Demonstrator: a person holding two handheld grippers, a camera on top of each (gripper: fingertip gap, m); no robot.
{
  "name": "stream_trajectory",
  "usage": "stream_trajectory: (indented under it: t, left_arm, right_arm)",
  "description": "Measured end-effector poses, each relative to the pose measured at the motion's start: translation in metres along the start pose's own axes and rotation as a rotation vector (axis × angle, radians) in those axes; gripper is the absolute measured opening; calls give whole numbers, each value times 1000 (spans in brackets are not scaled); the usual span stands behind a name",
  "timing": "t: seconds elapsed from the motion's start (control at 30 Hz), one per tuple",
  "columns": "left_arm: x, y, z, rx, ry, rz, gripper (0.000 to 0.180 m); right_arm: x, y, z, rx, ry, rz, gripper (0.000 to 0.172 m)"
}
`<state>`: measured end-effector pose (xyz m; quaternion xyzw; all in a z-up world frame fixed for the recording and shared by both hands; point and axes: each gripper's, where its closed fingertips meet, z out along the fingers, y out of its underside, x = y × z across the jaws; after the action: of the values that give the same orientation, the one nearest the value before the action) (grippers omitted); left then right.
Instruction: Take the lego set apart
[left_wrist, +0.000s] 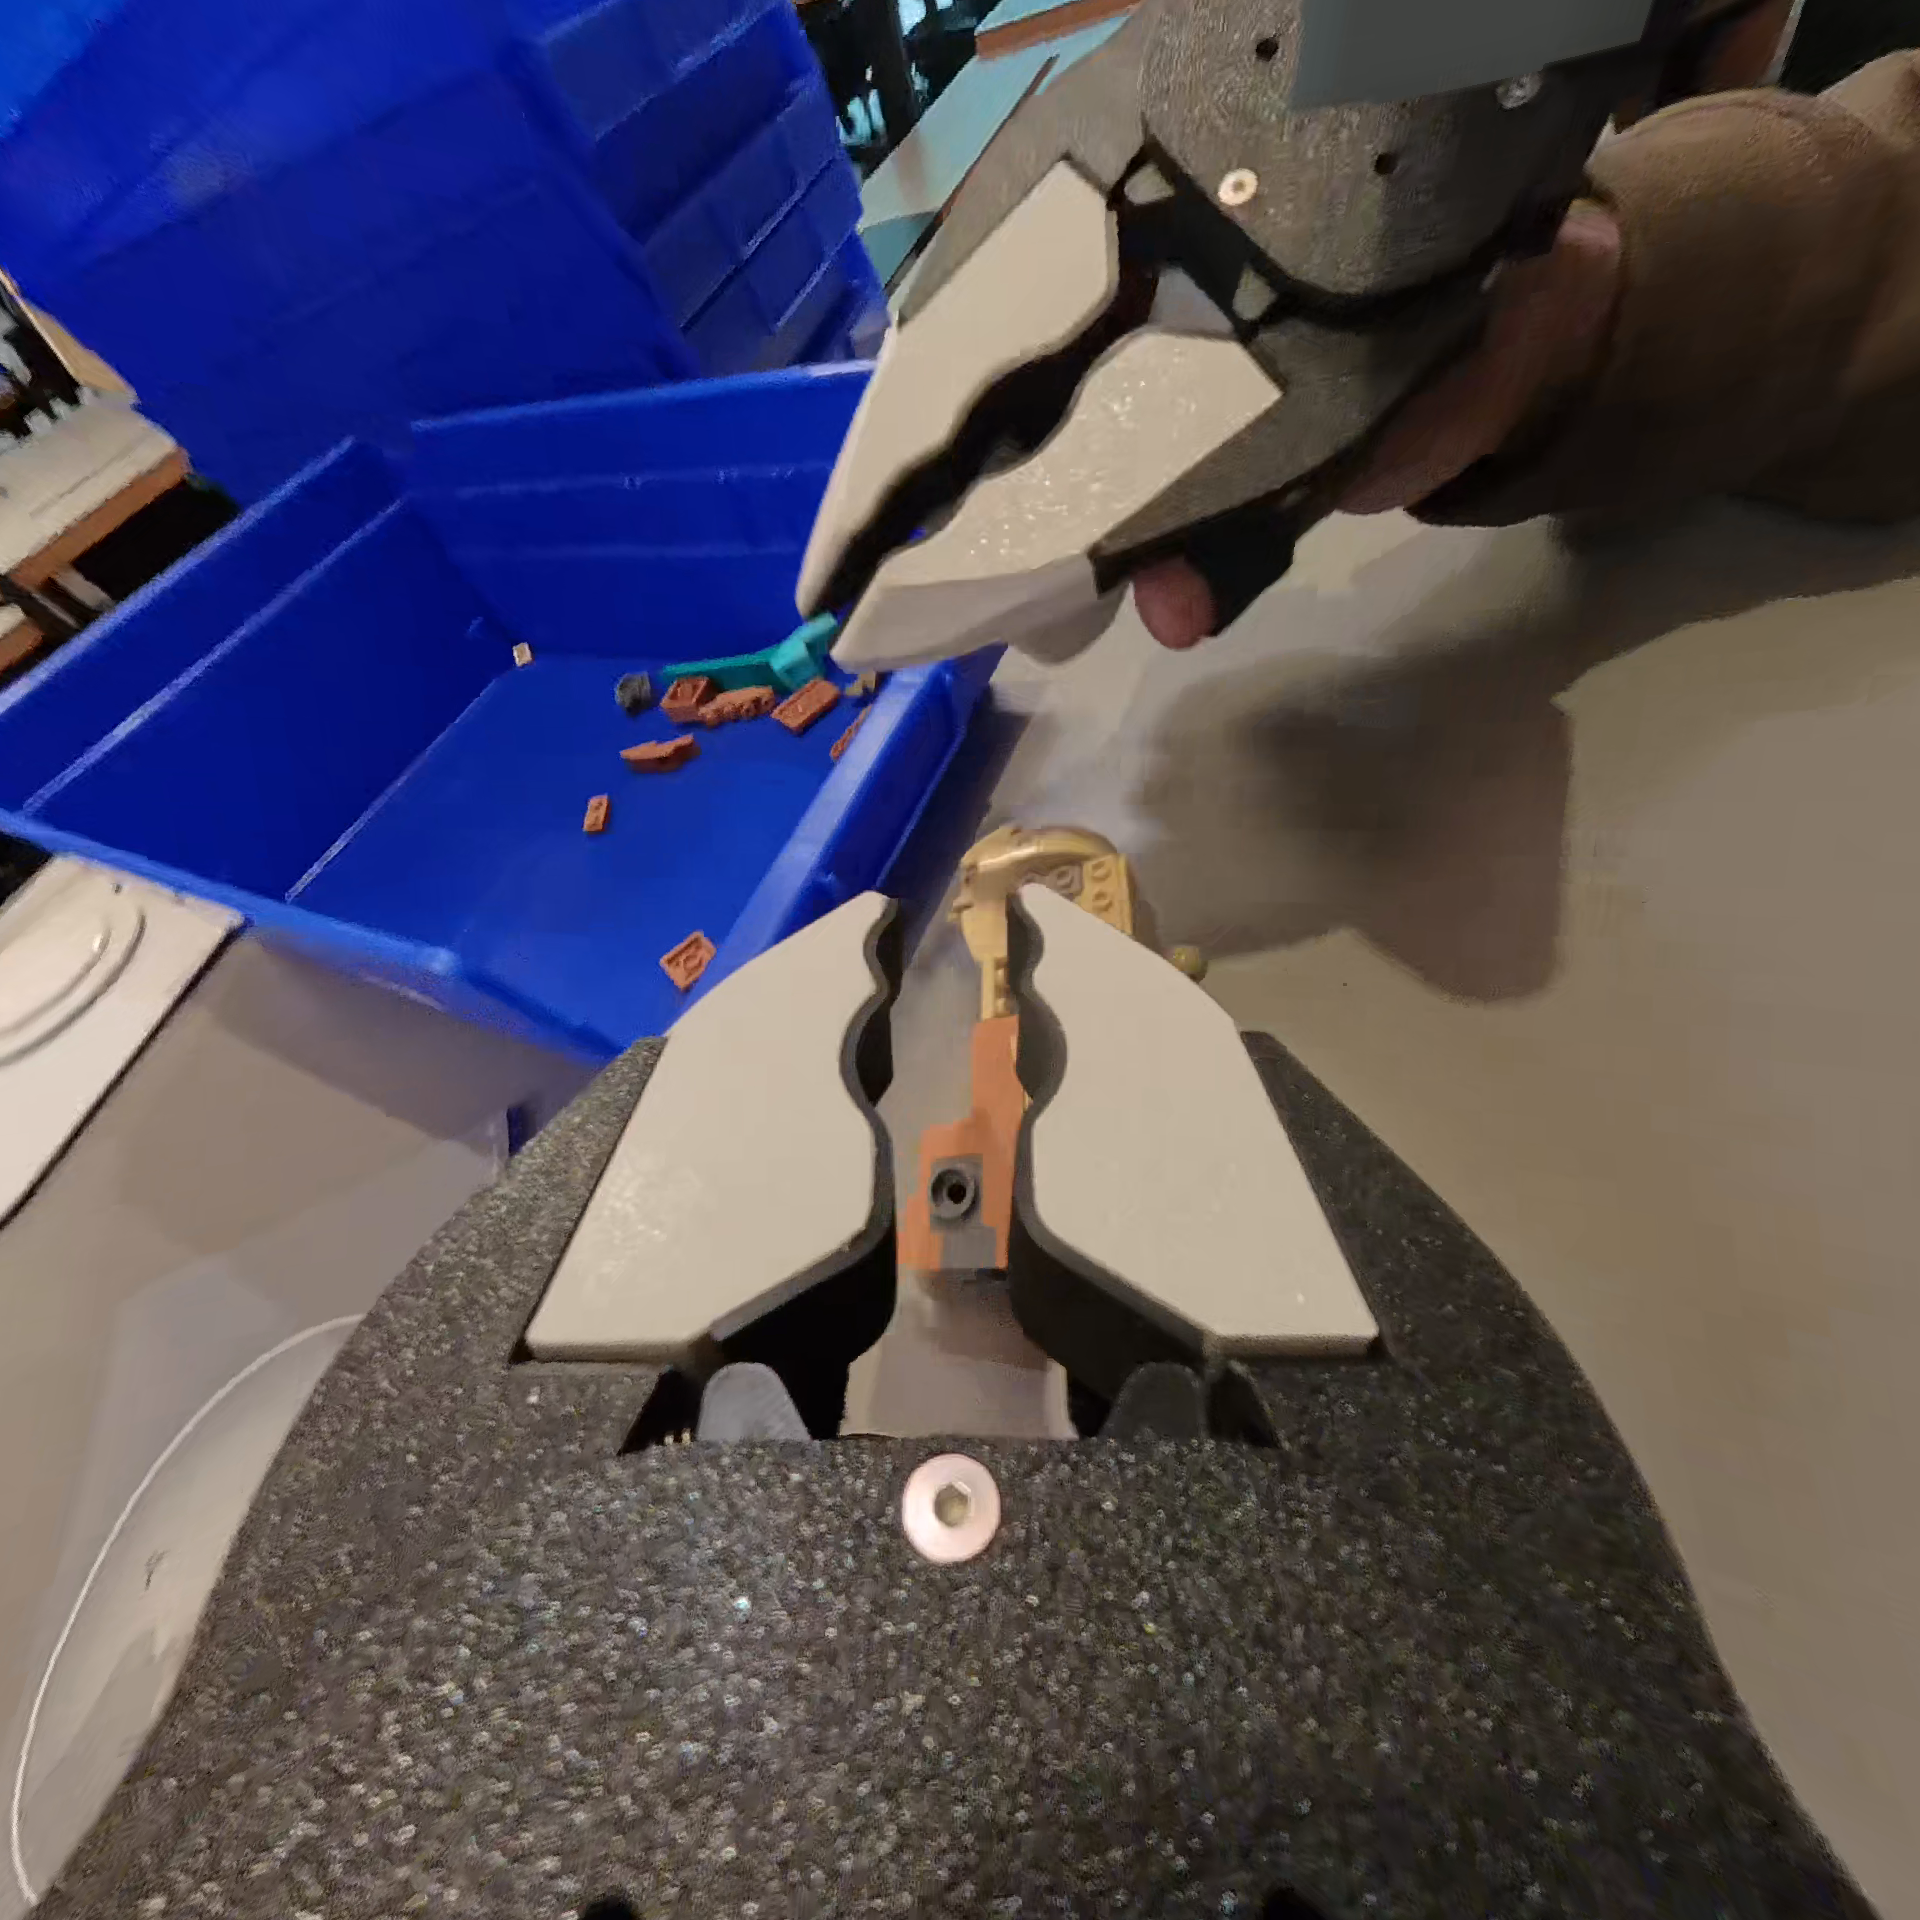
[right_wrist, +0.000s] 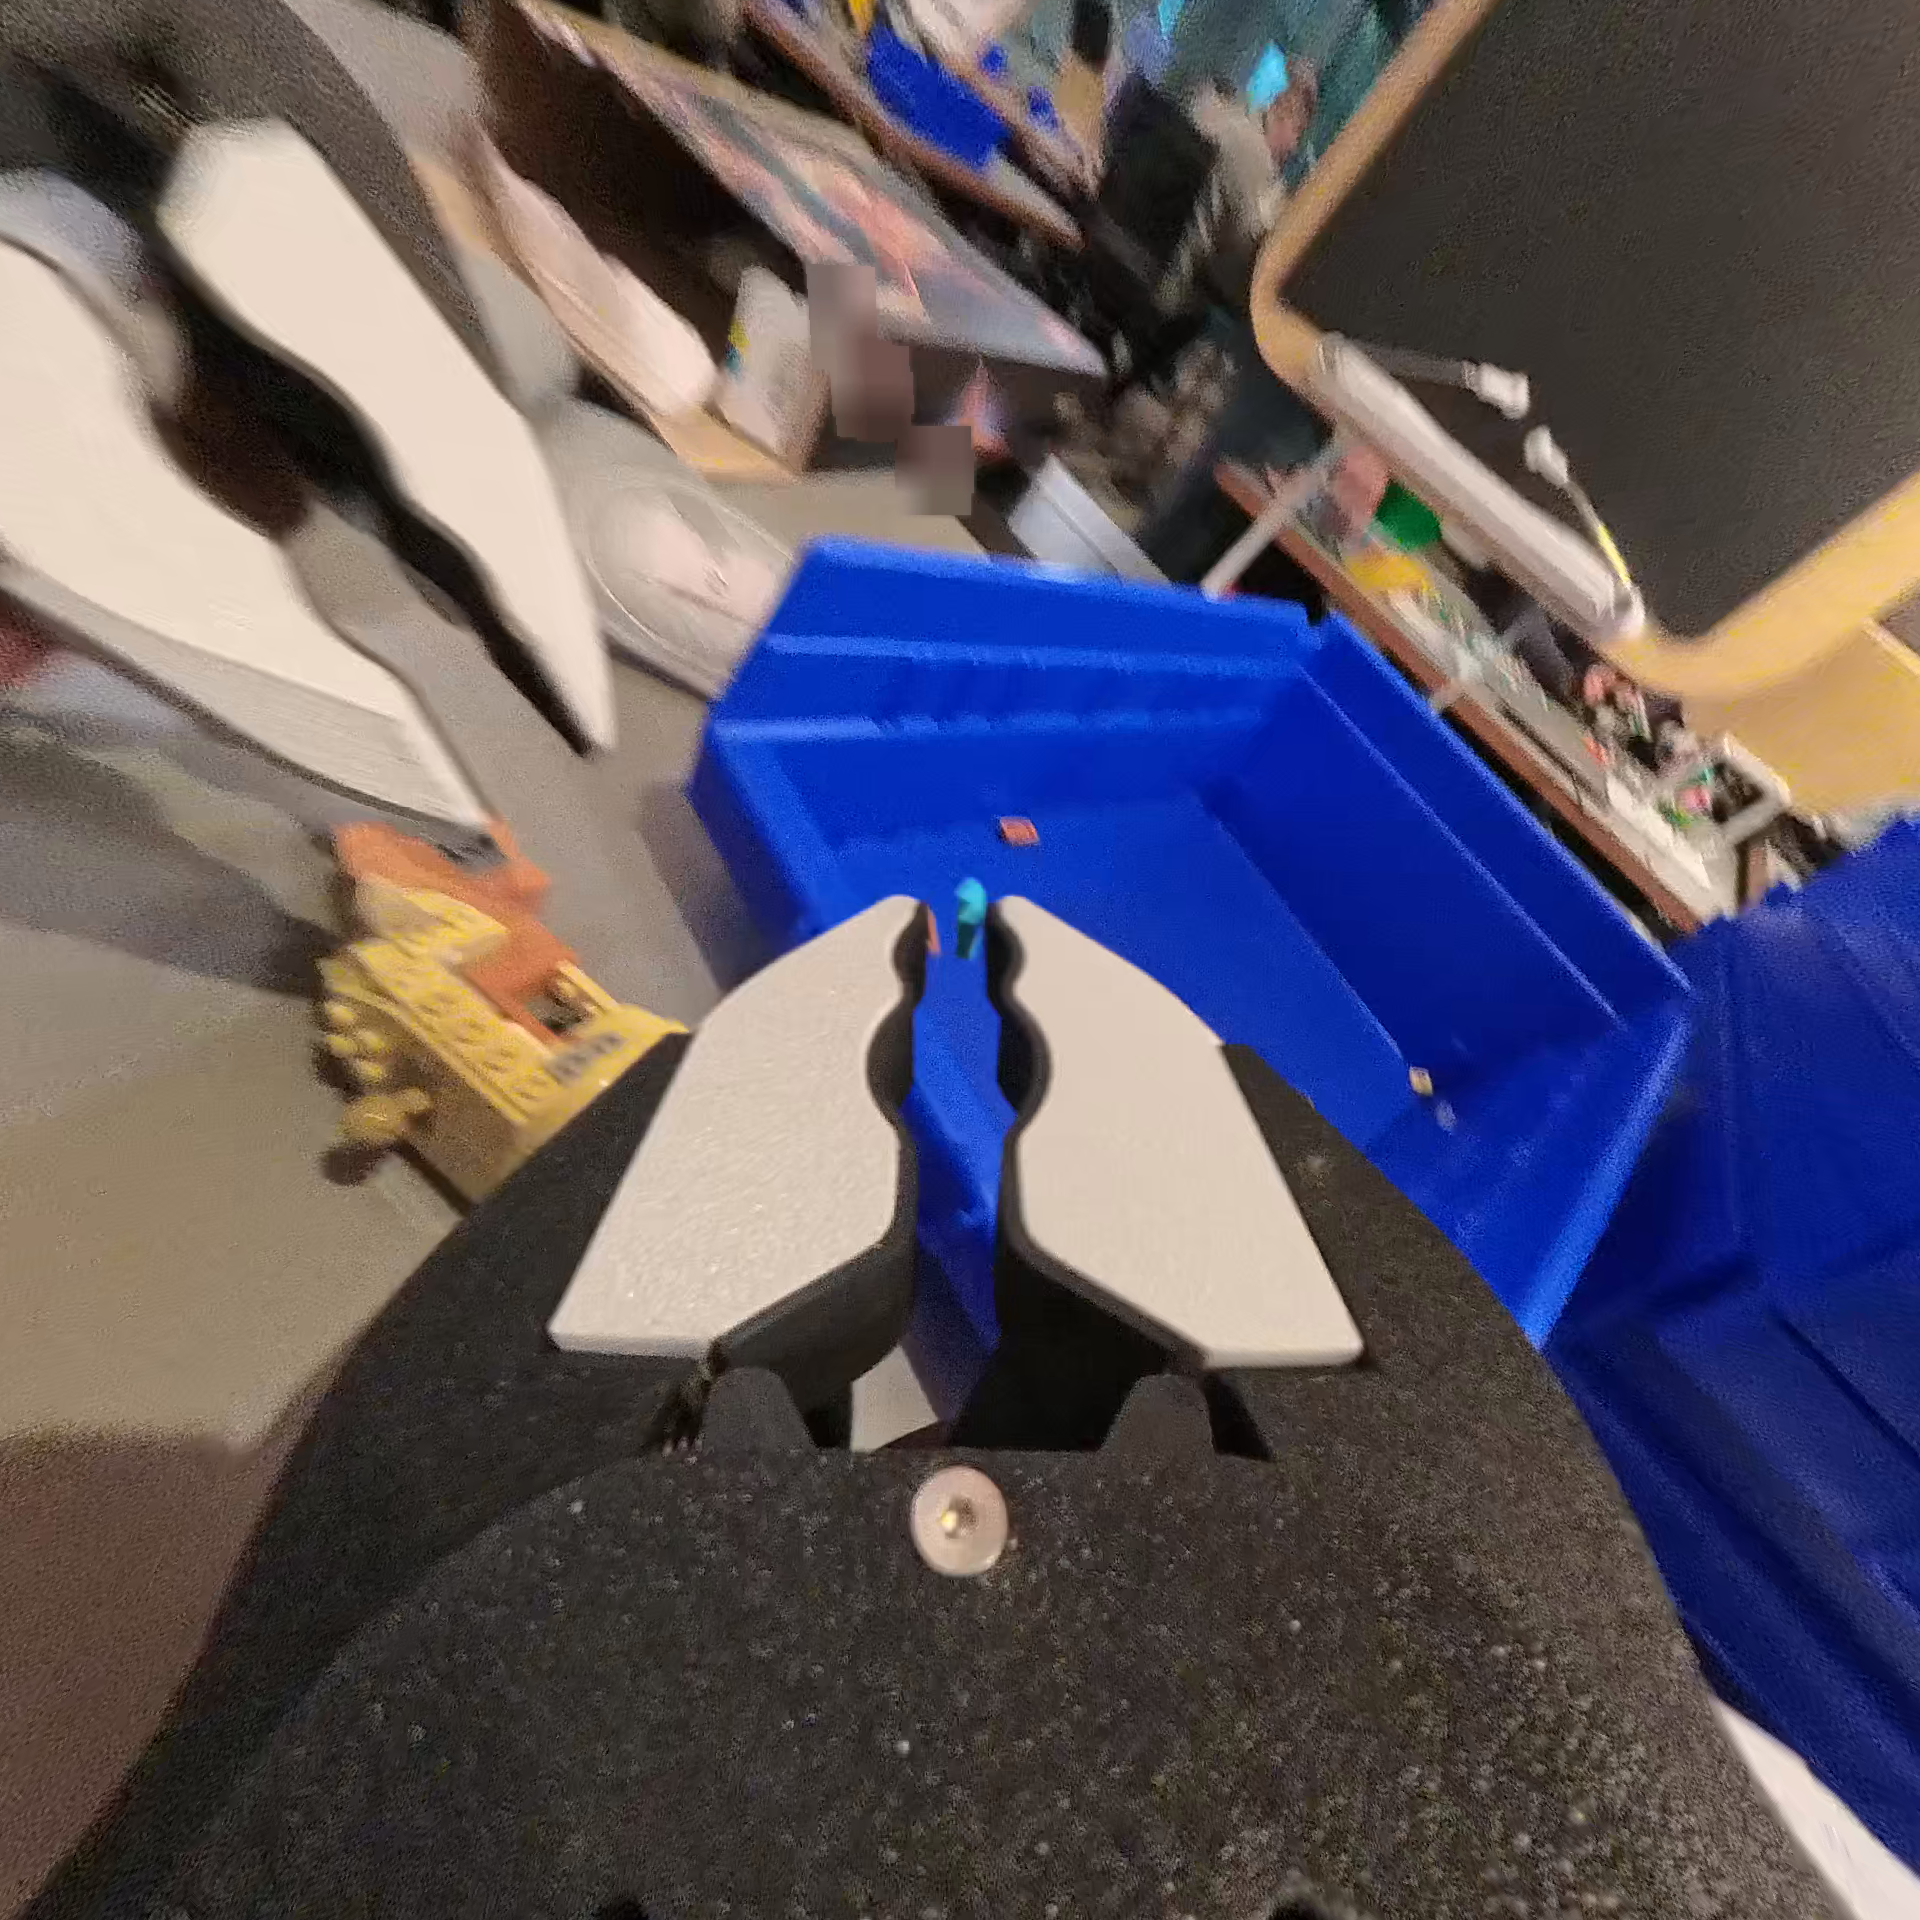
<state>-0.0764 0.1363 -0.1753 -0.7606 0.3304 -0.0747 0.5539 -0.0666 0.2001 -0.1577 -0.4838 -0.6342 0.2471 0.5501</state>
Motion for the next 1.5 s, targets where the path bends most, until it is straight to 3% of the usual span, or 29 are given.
stream_trajectory:
  t: [0.07,0.17,0.3,0.43,0.5,0.7,1.03,1.27,1.5]
  left_arm:
    - [1,11,1,-56,40,-35,24]
    - [5,24,3,-129,81,-41,33]
    - [12,35,2,-186,140,-32,43]
    - [13,43,-1,-235,157,-24,48]
    - [11,47,-1,-254,152,-34,49]
    - [6,64,-3,-334,157,-116,53]
    - [1,71,-1,-316,208,-462,52]
    - [15,61,1,-279,295,-517,44]
    - [20,60,2,-283,313,-499,33]
  right_arm:
    - [8,16,4,-78,24,25,26]
    - [-5,11,1,-38,-43,-6,28]
    - [-49,3,-11,9,-307,-45,28]
    - [-80,20,-13,-78,-468,-57,42]
    - [-87,28,-10,-114,-470,-101,46]
    - [-89,37,-5,-144,-422,-204,38]
    - [-80,42,-8,-99,-265,-446,24]
    - [-88,39,-12,-88,-246,-559,18]
    - [-88,40,-11,-86,-242,-546,17]
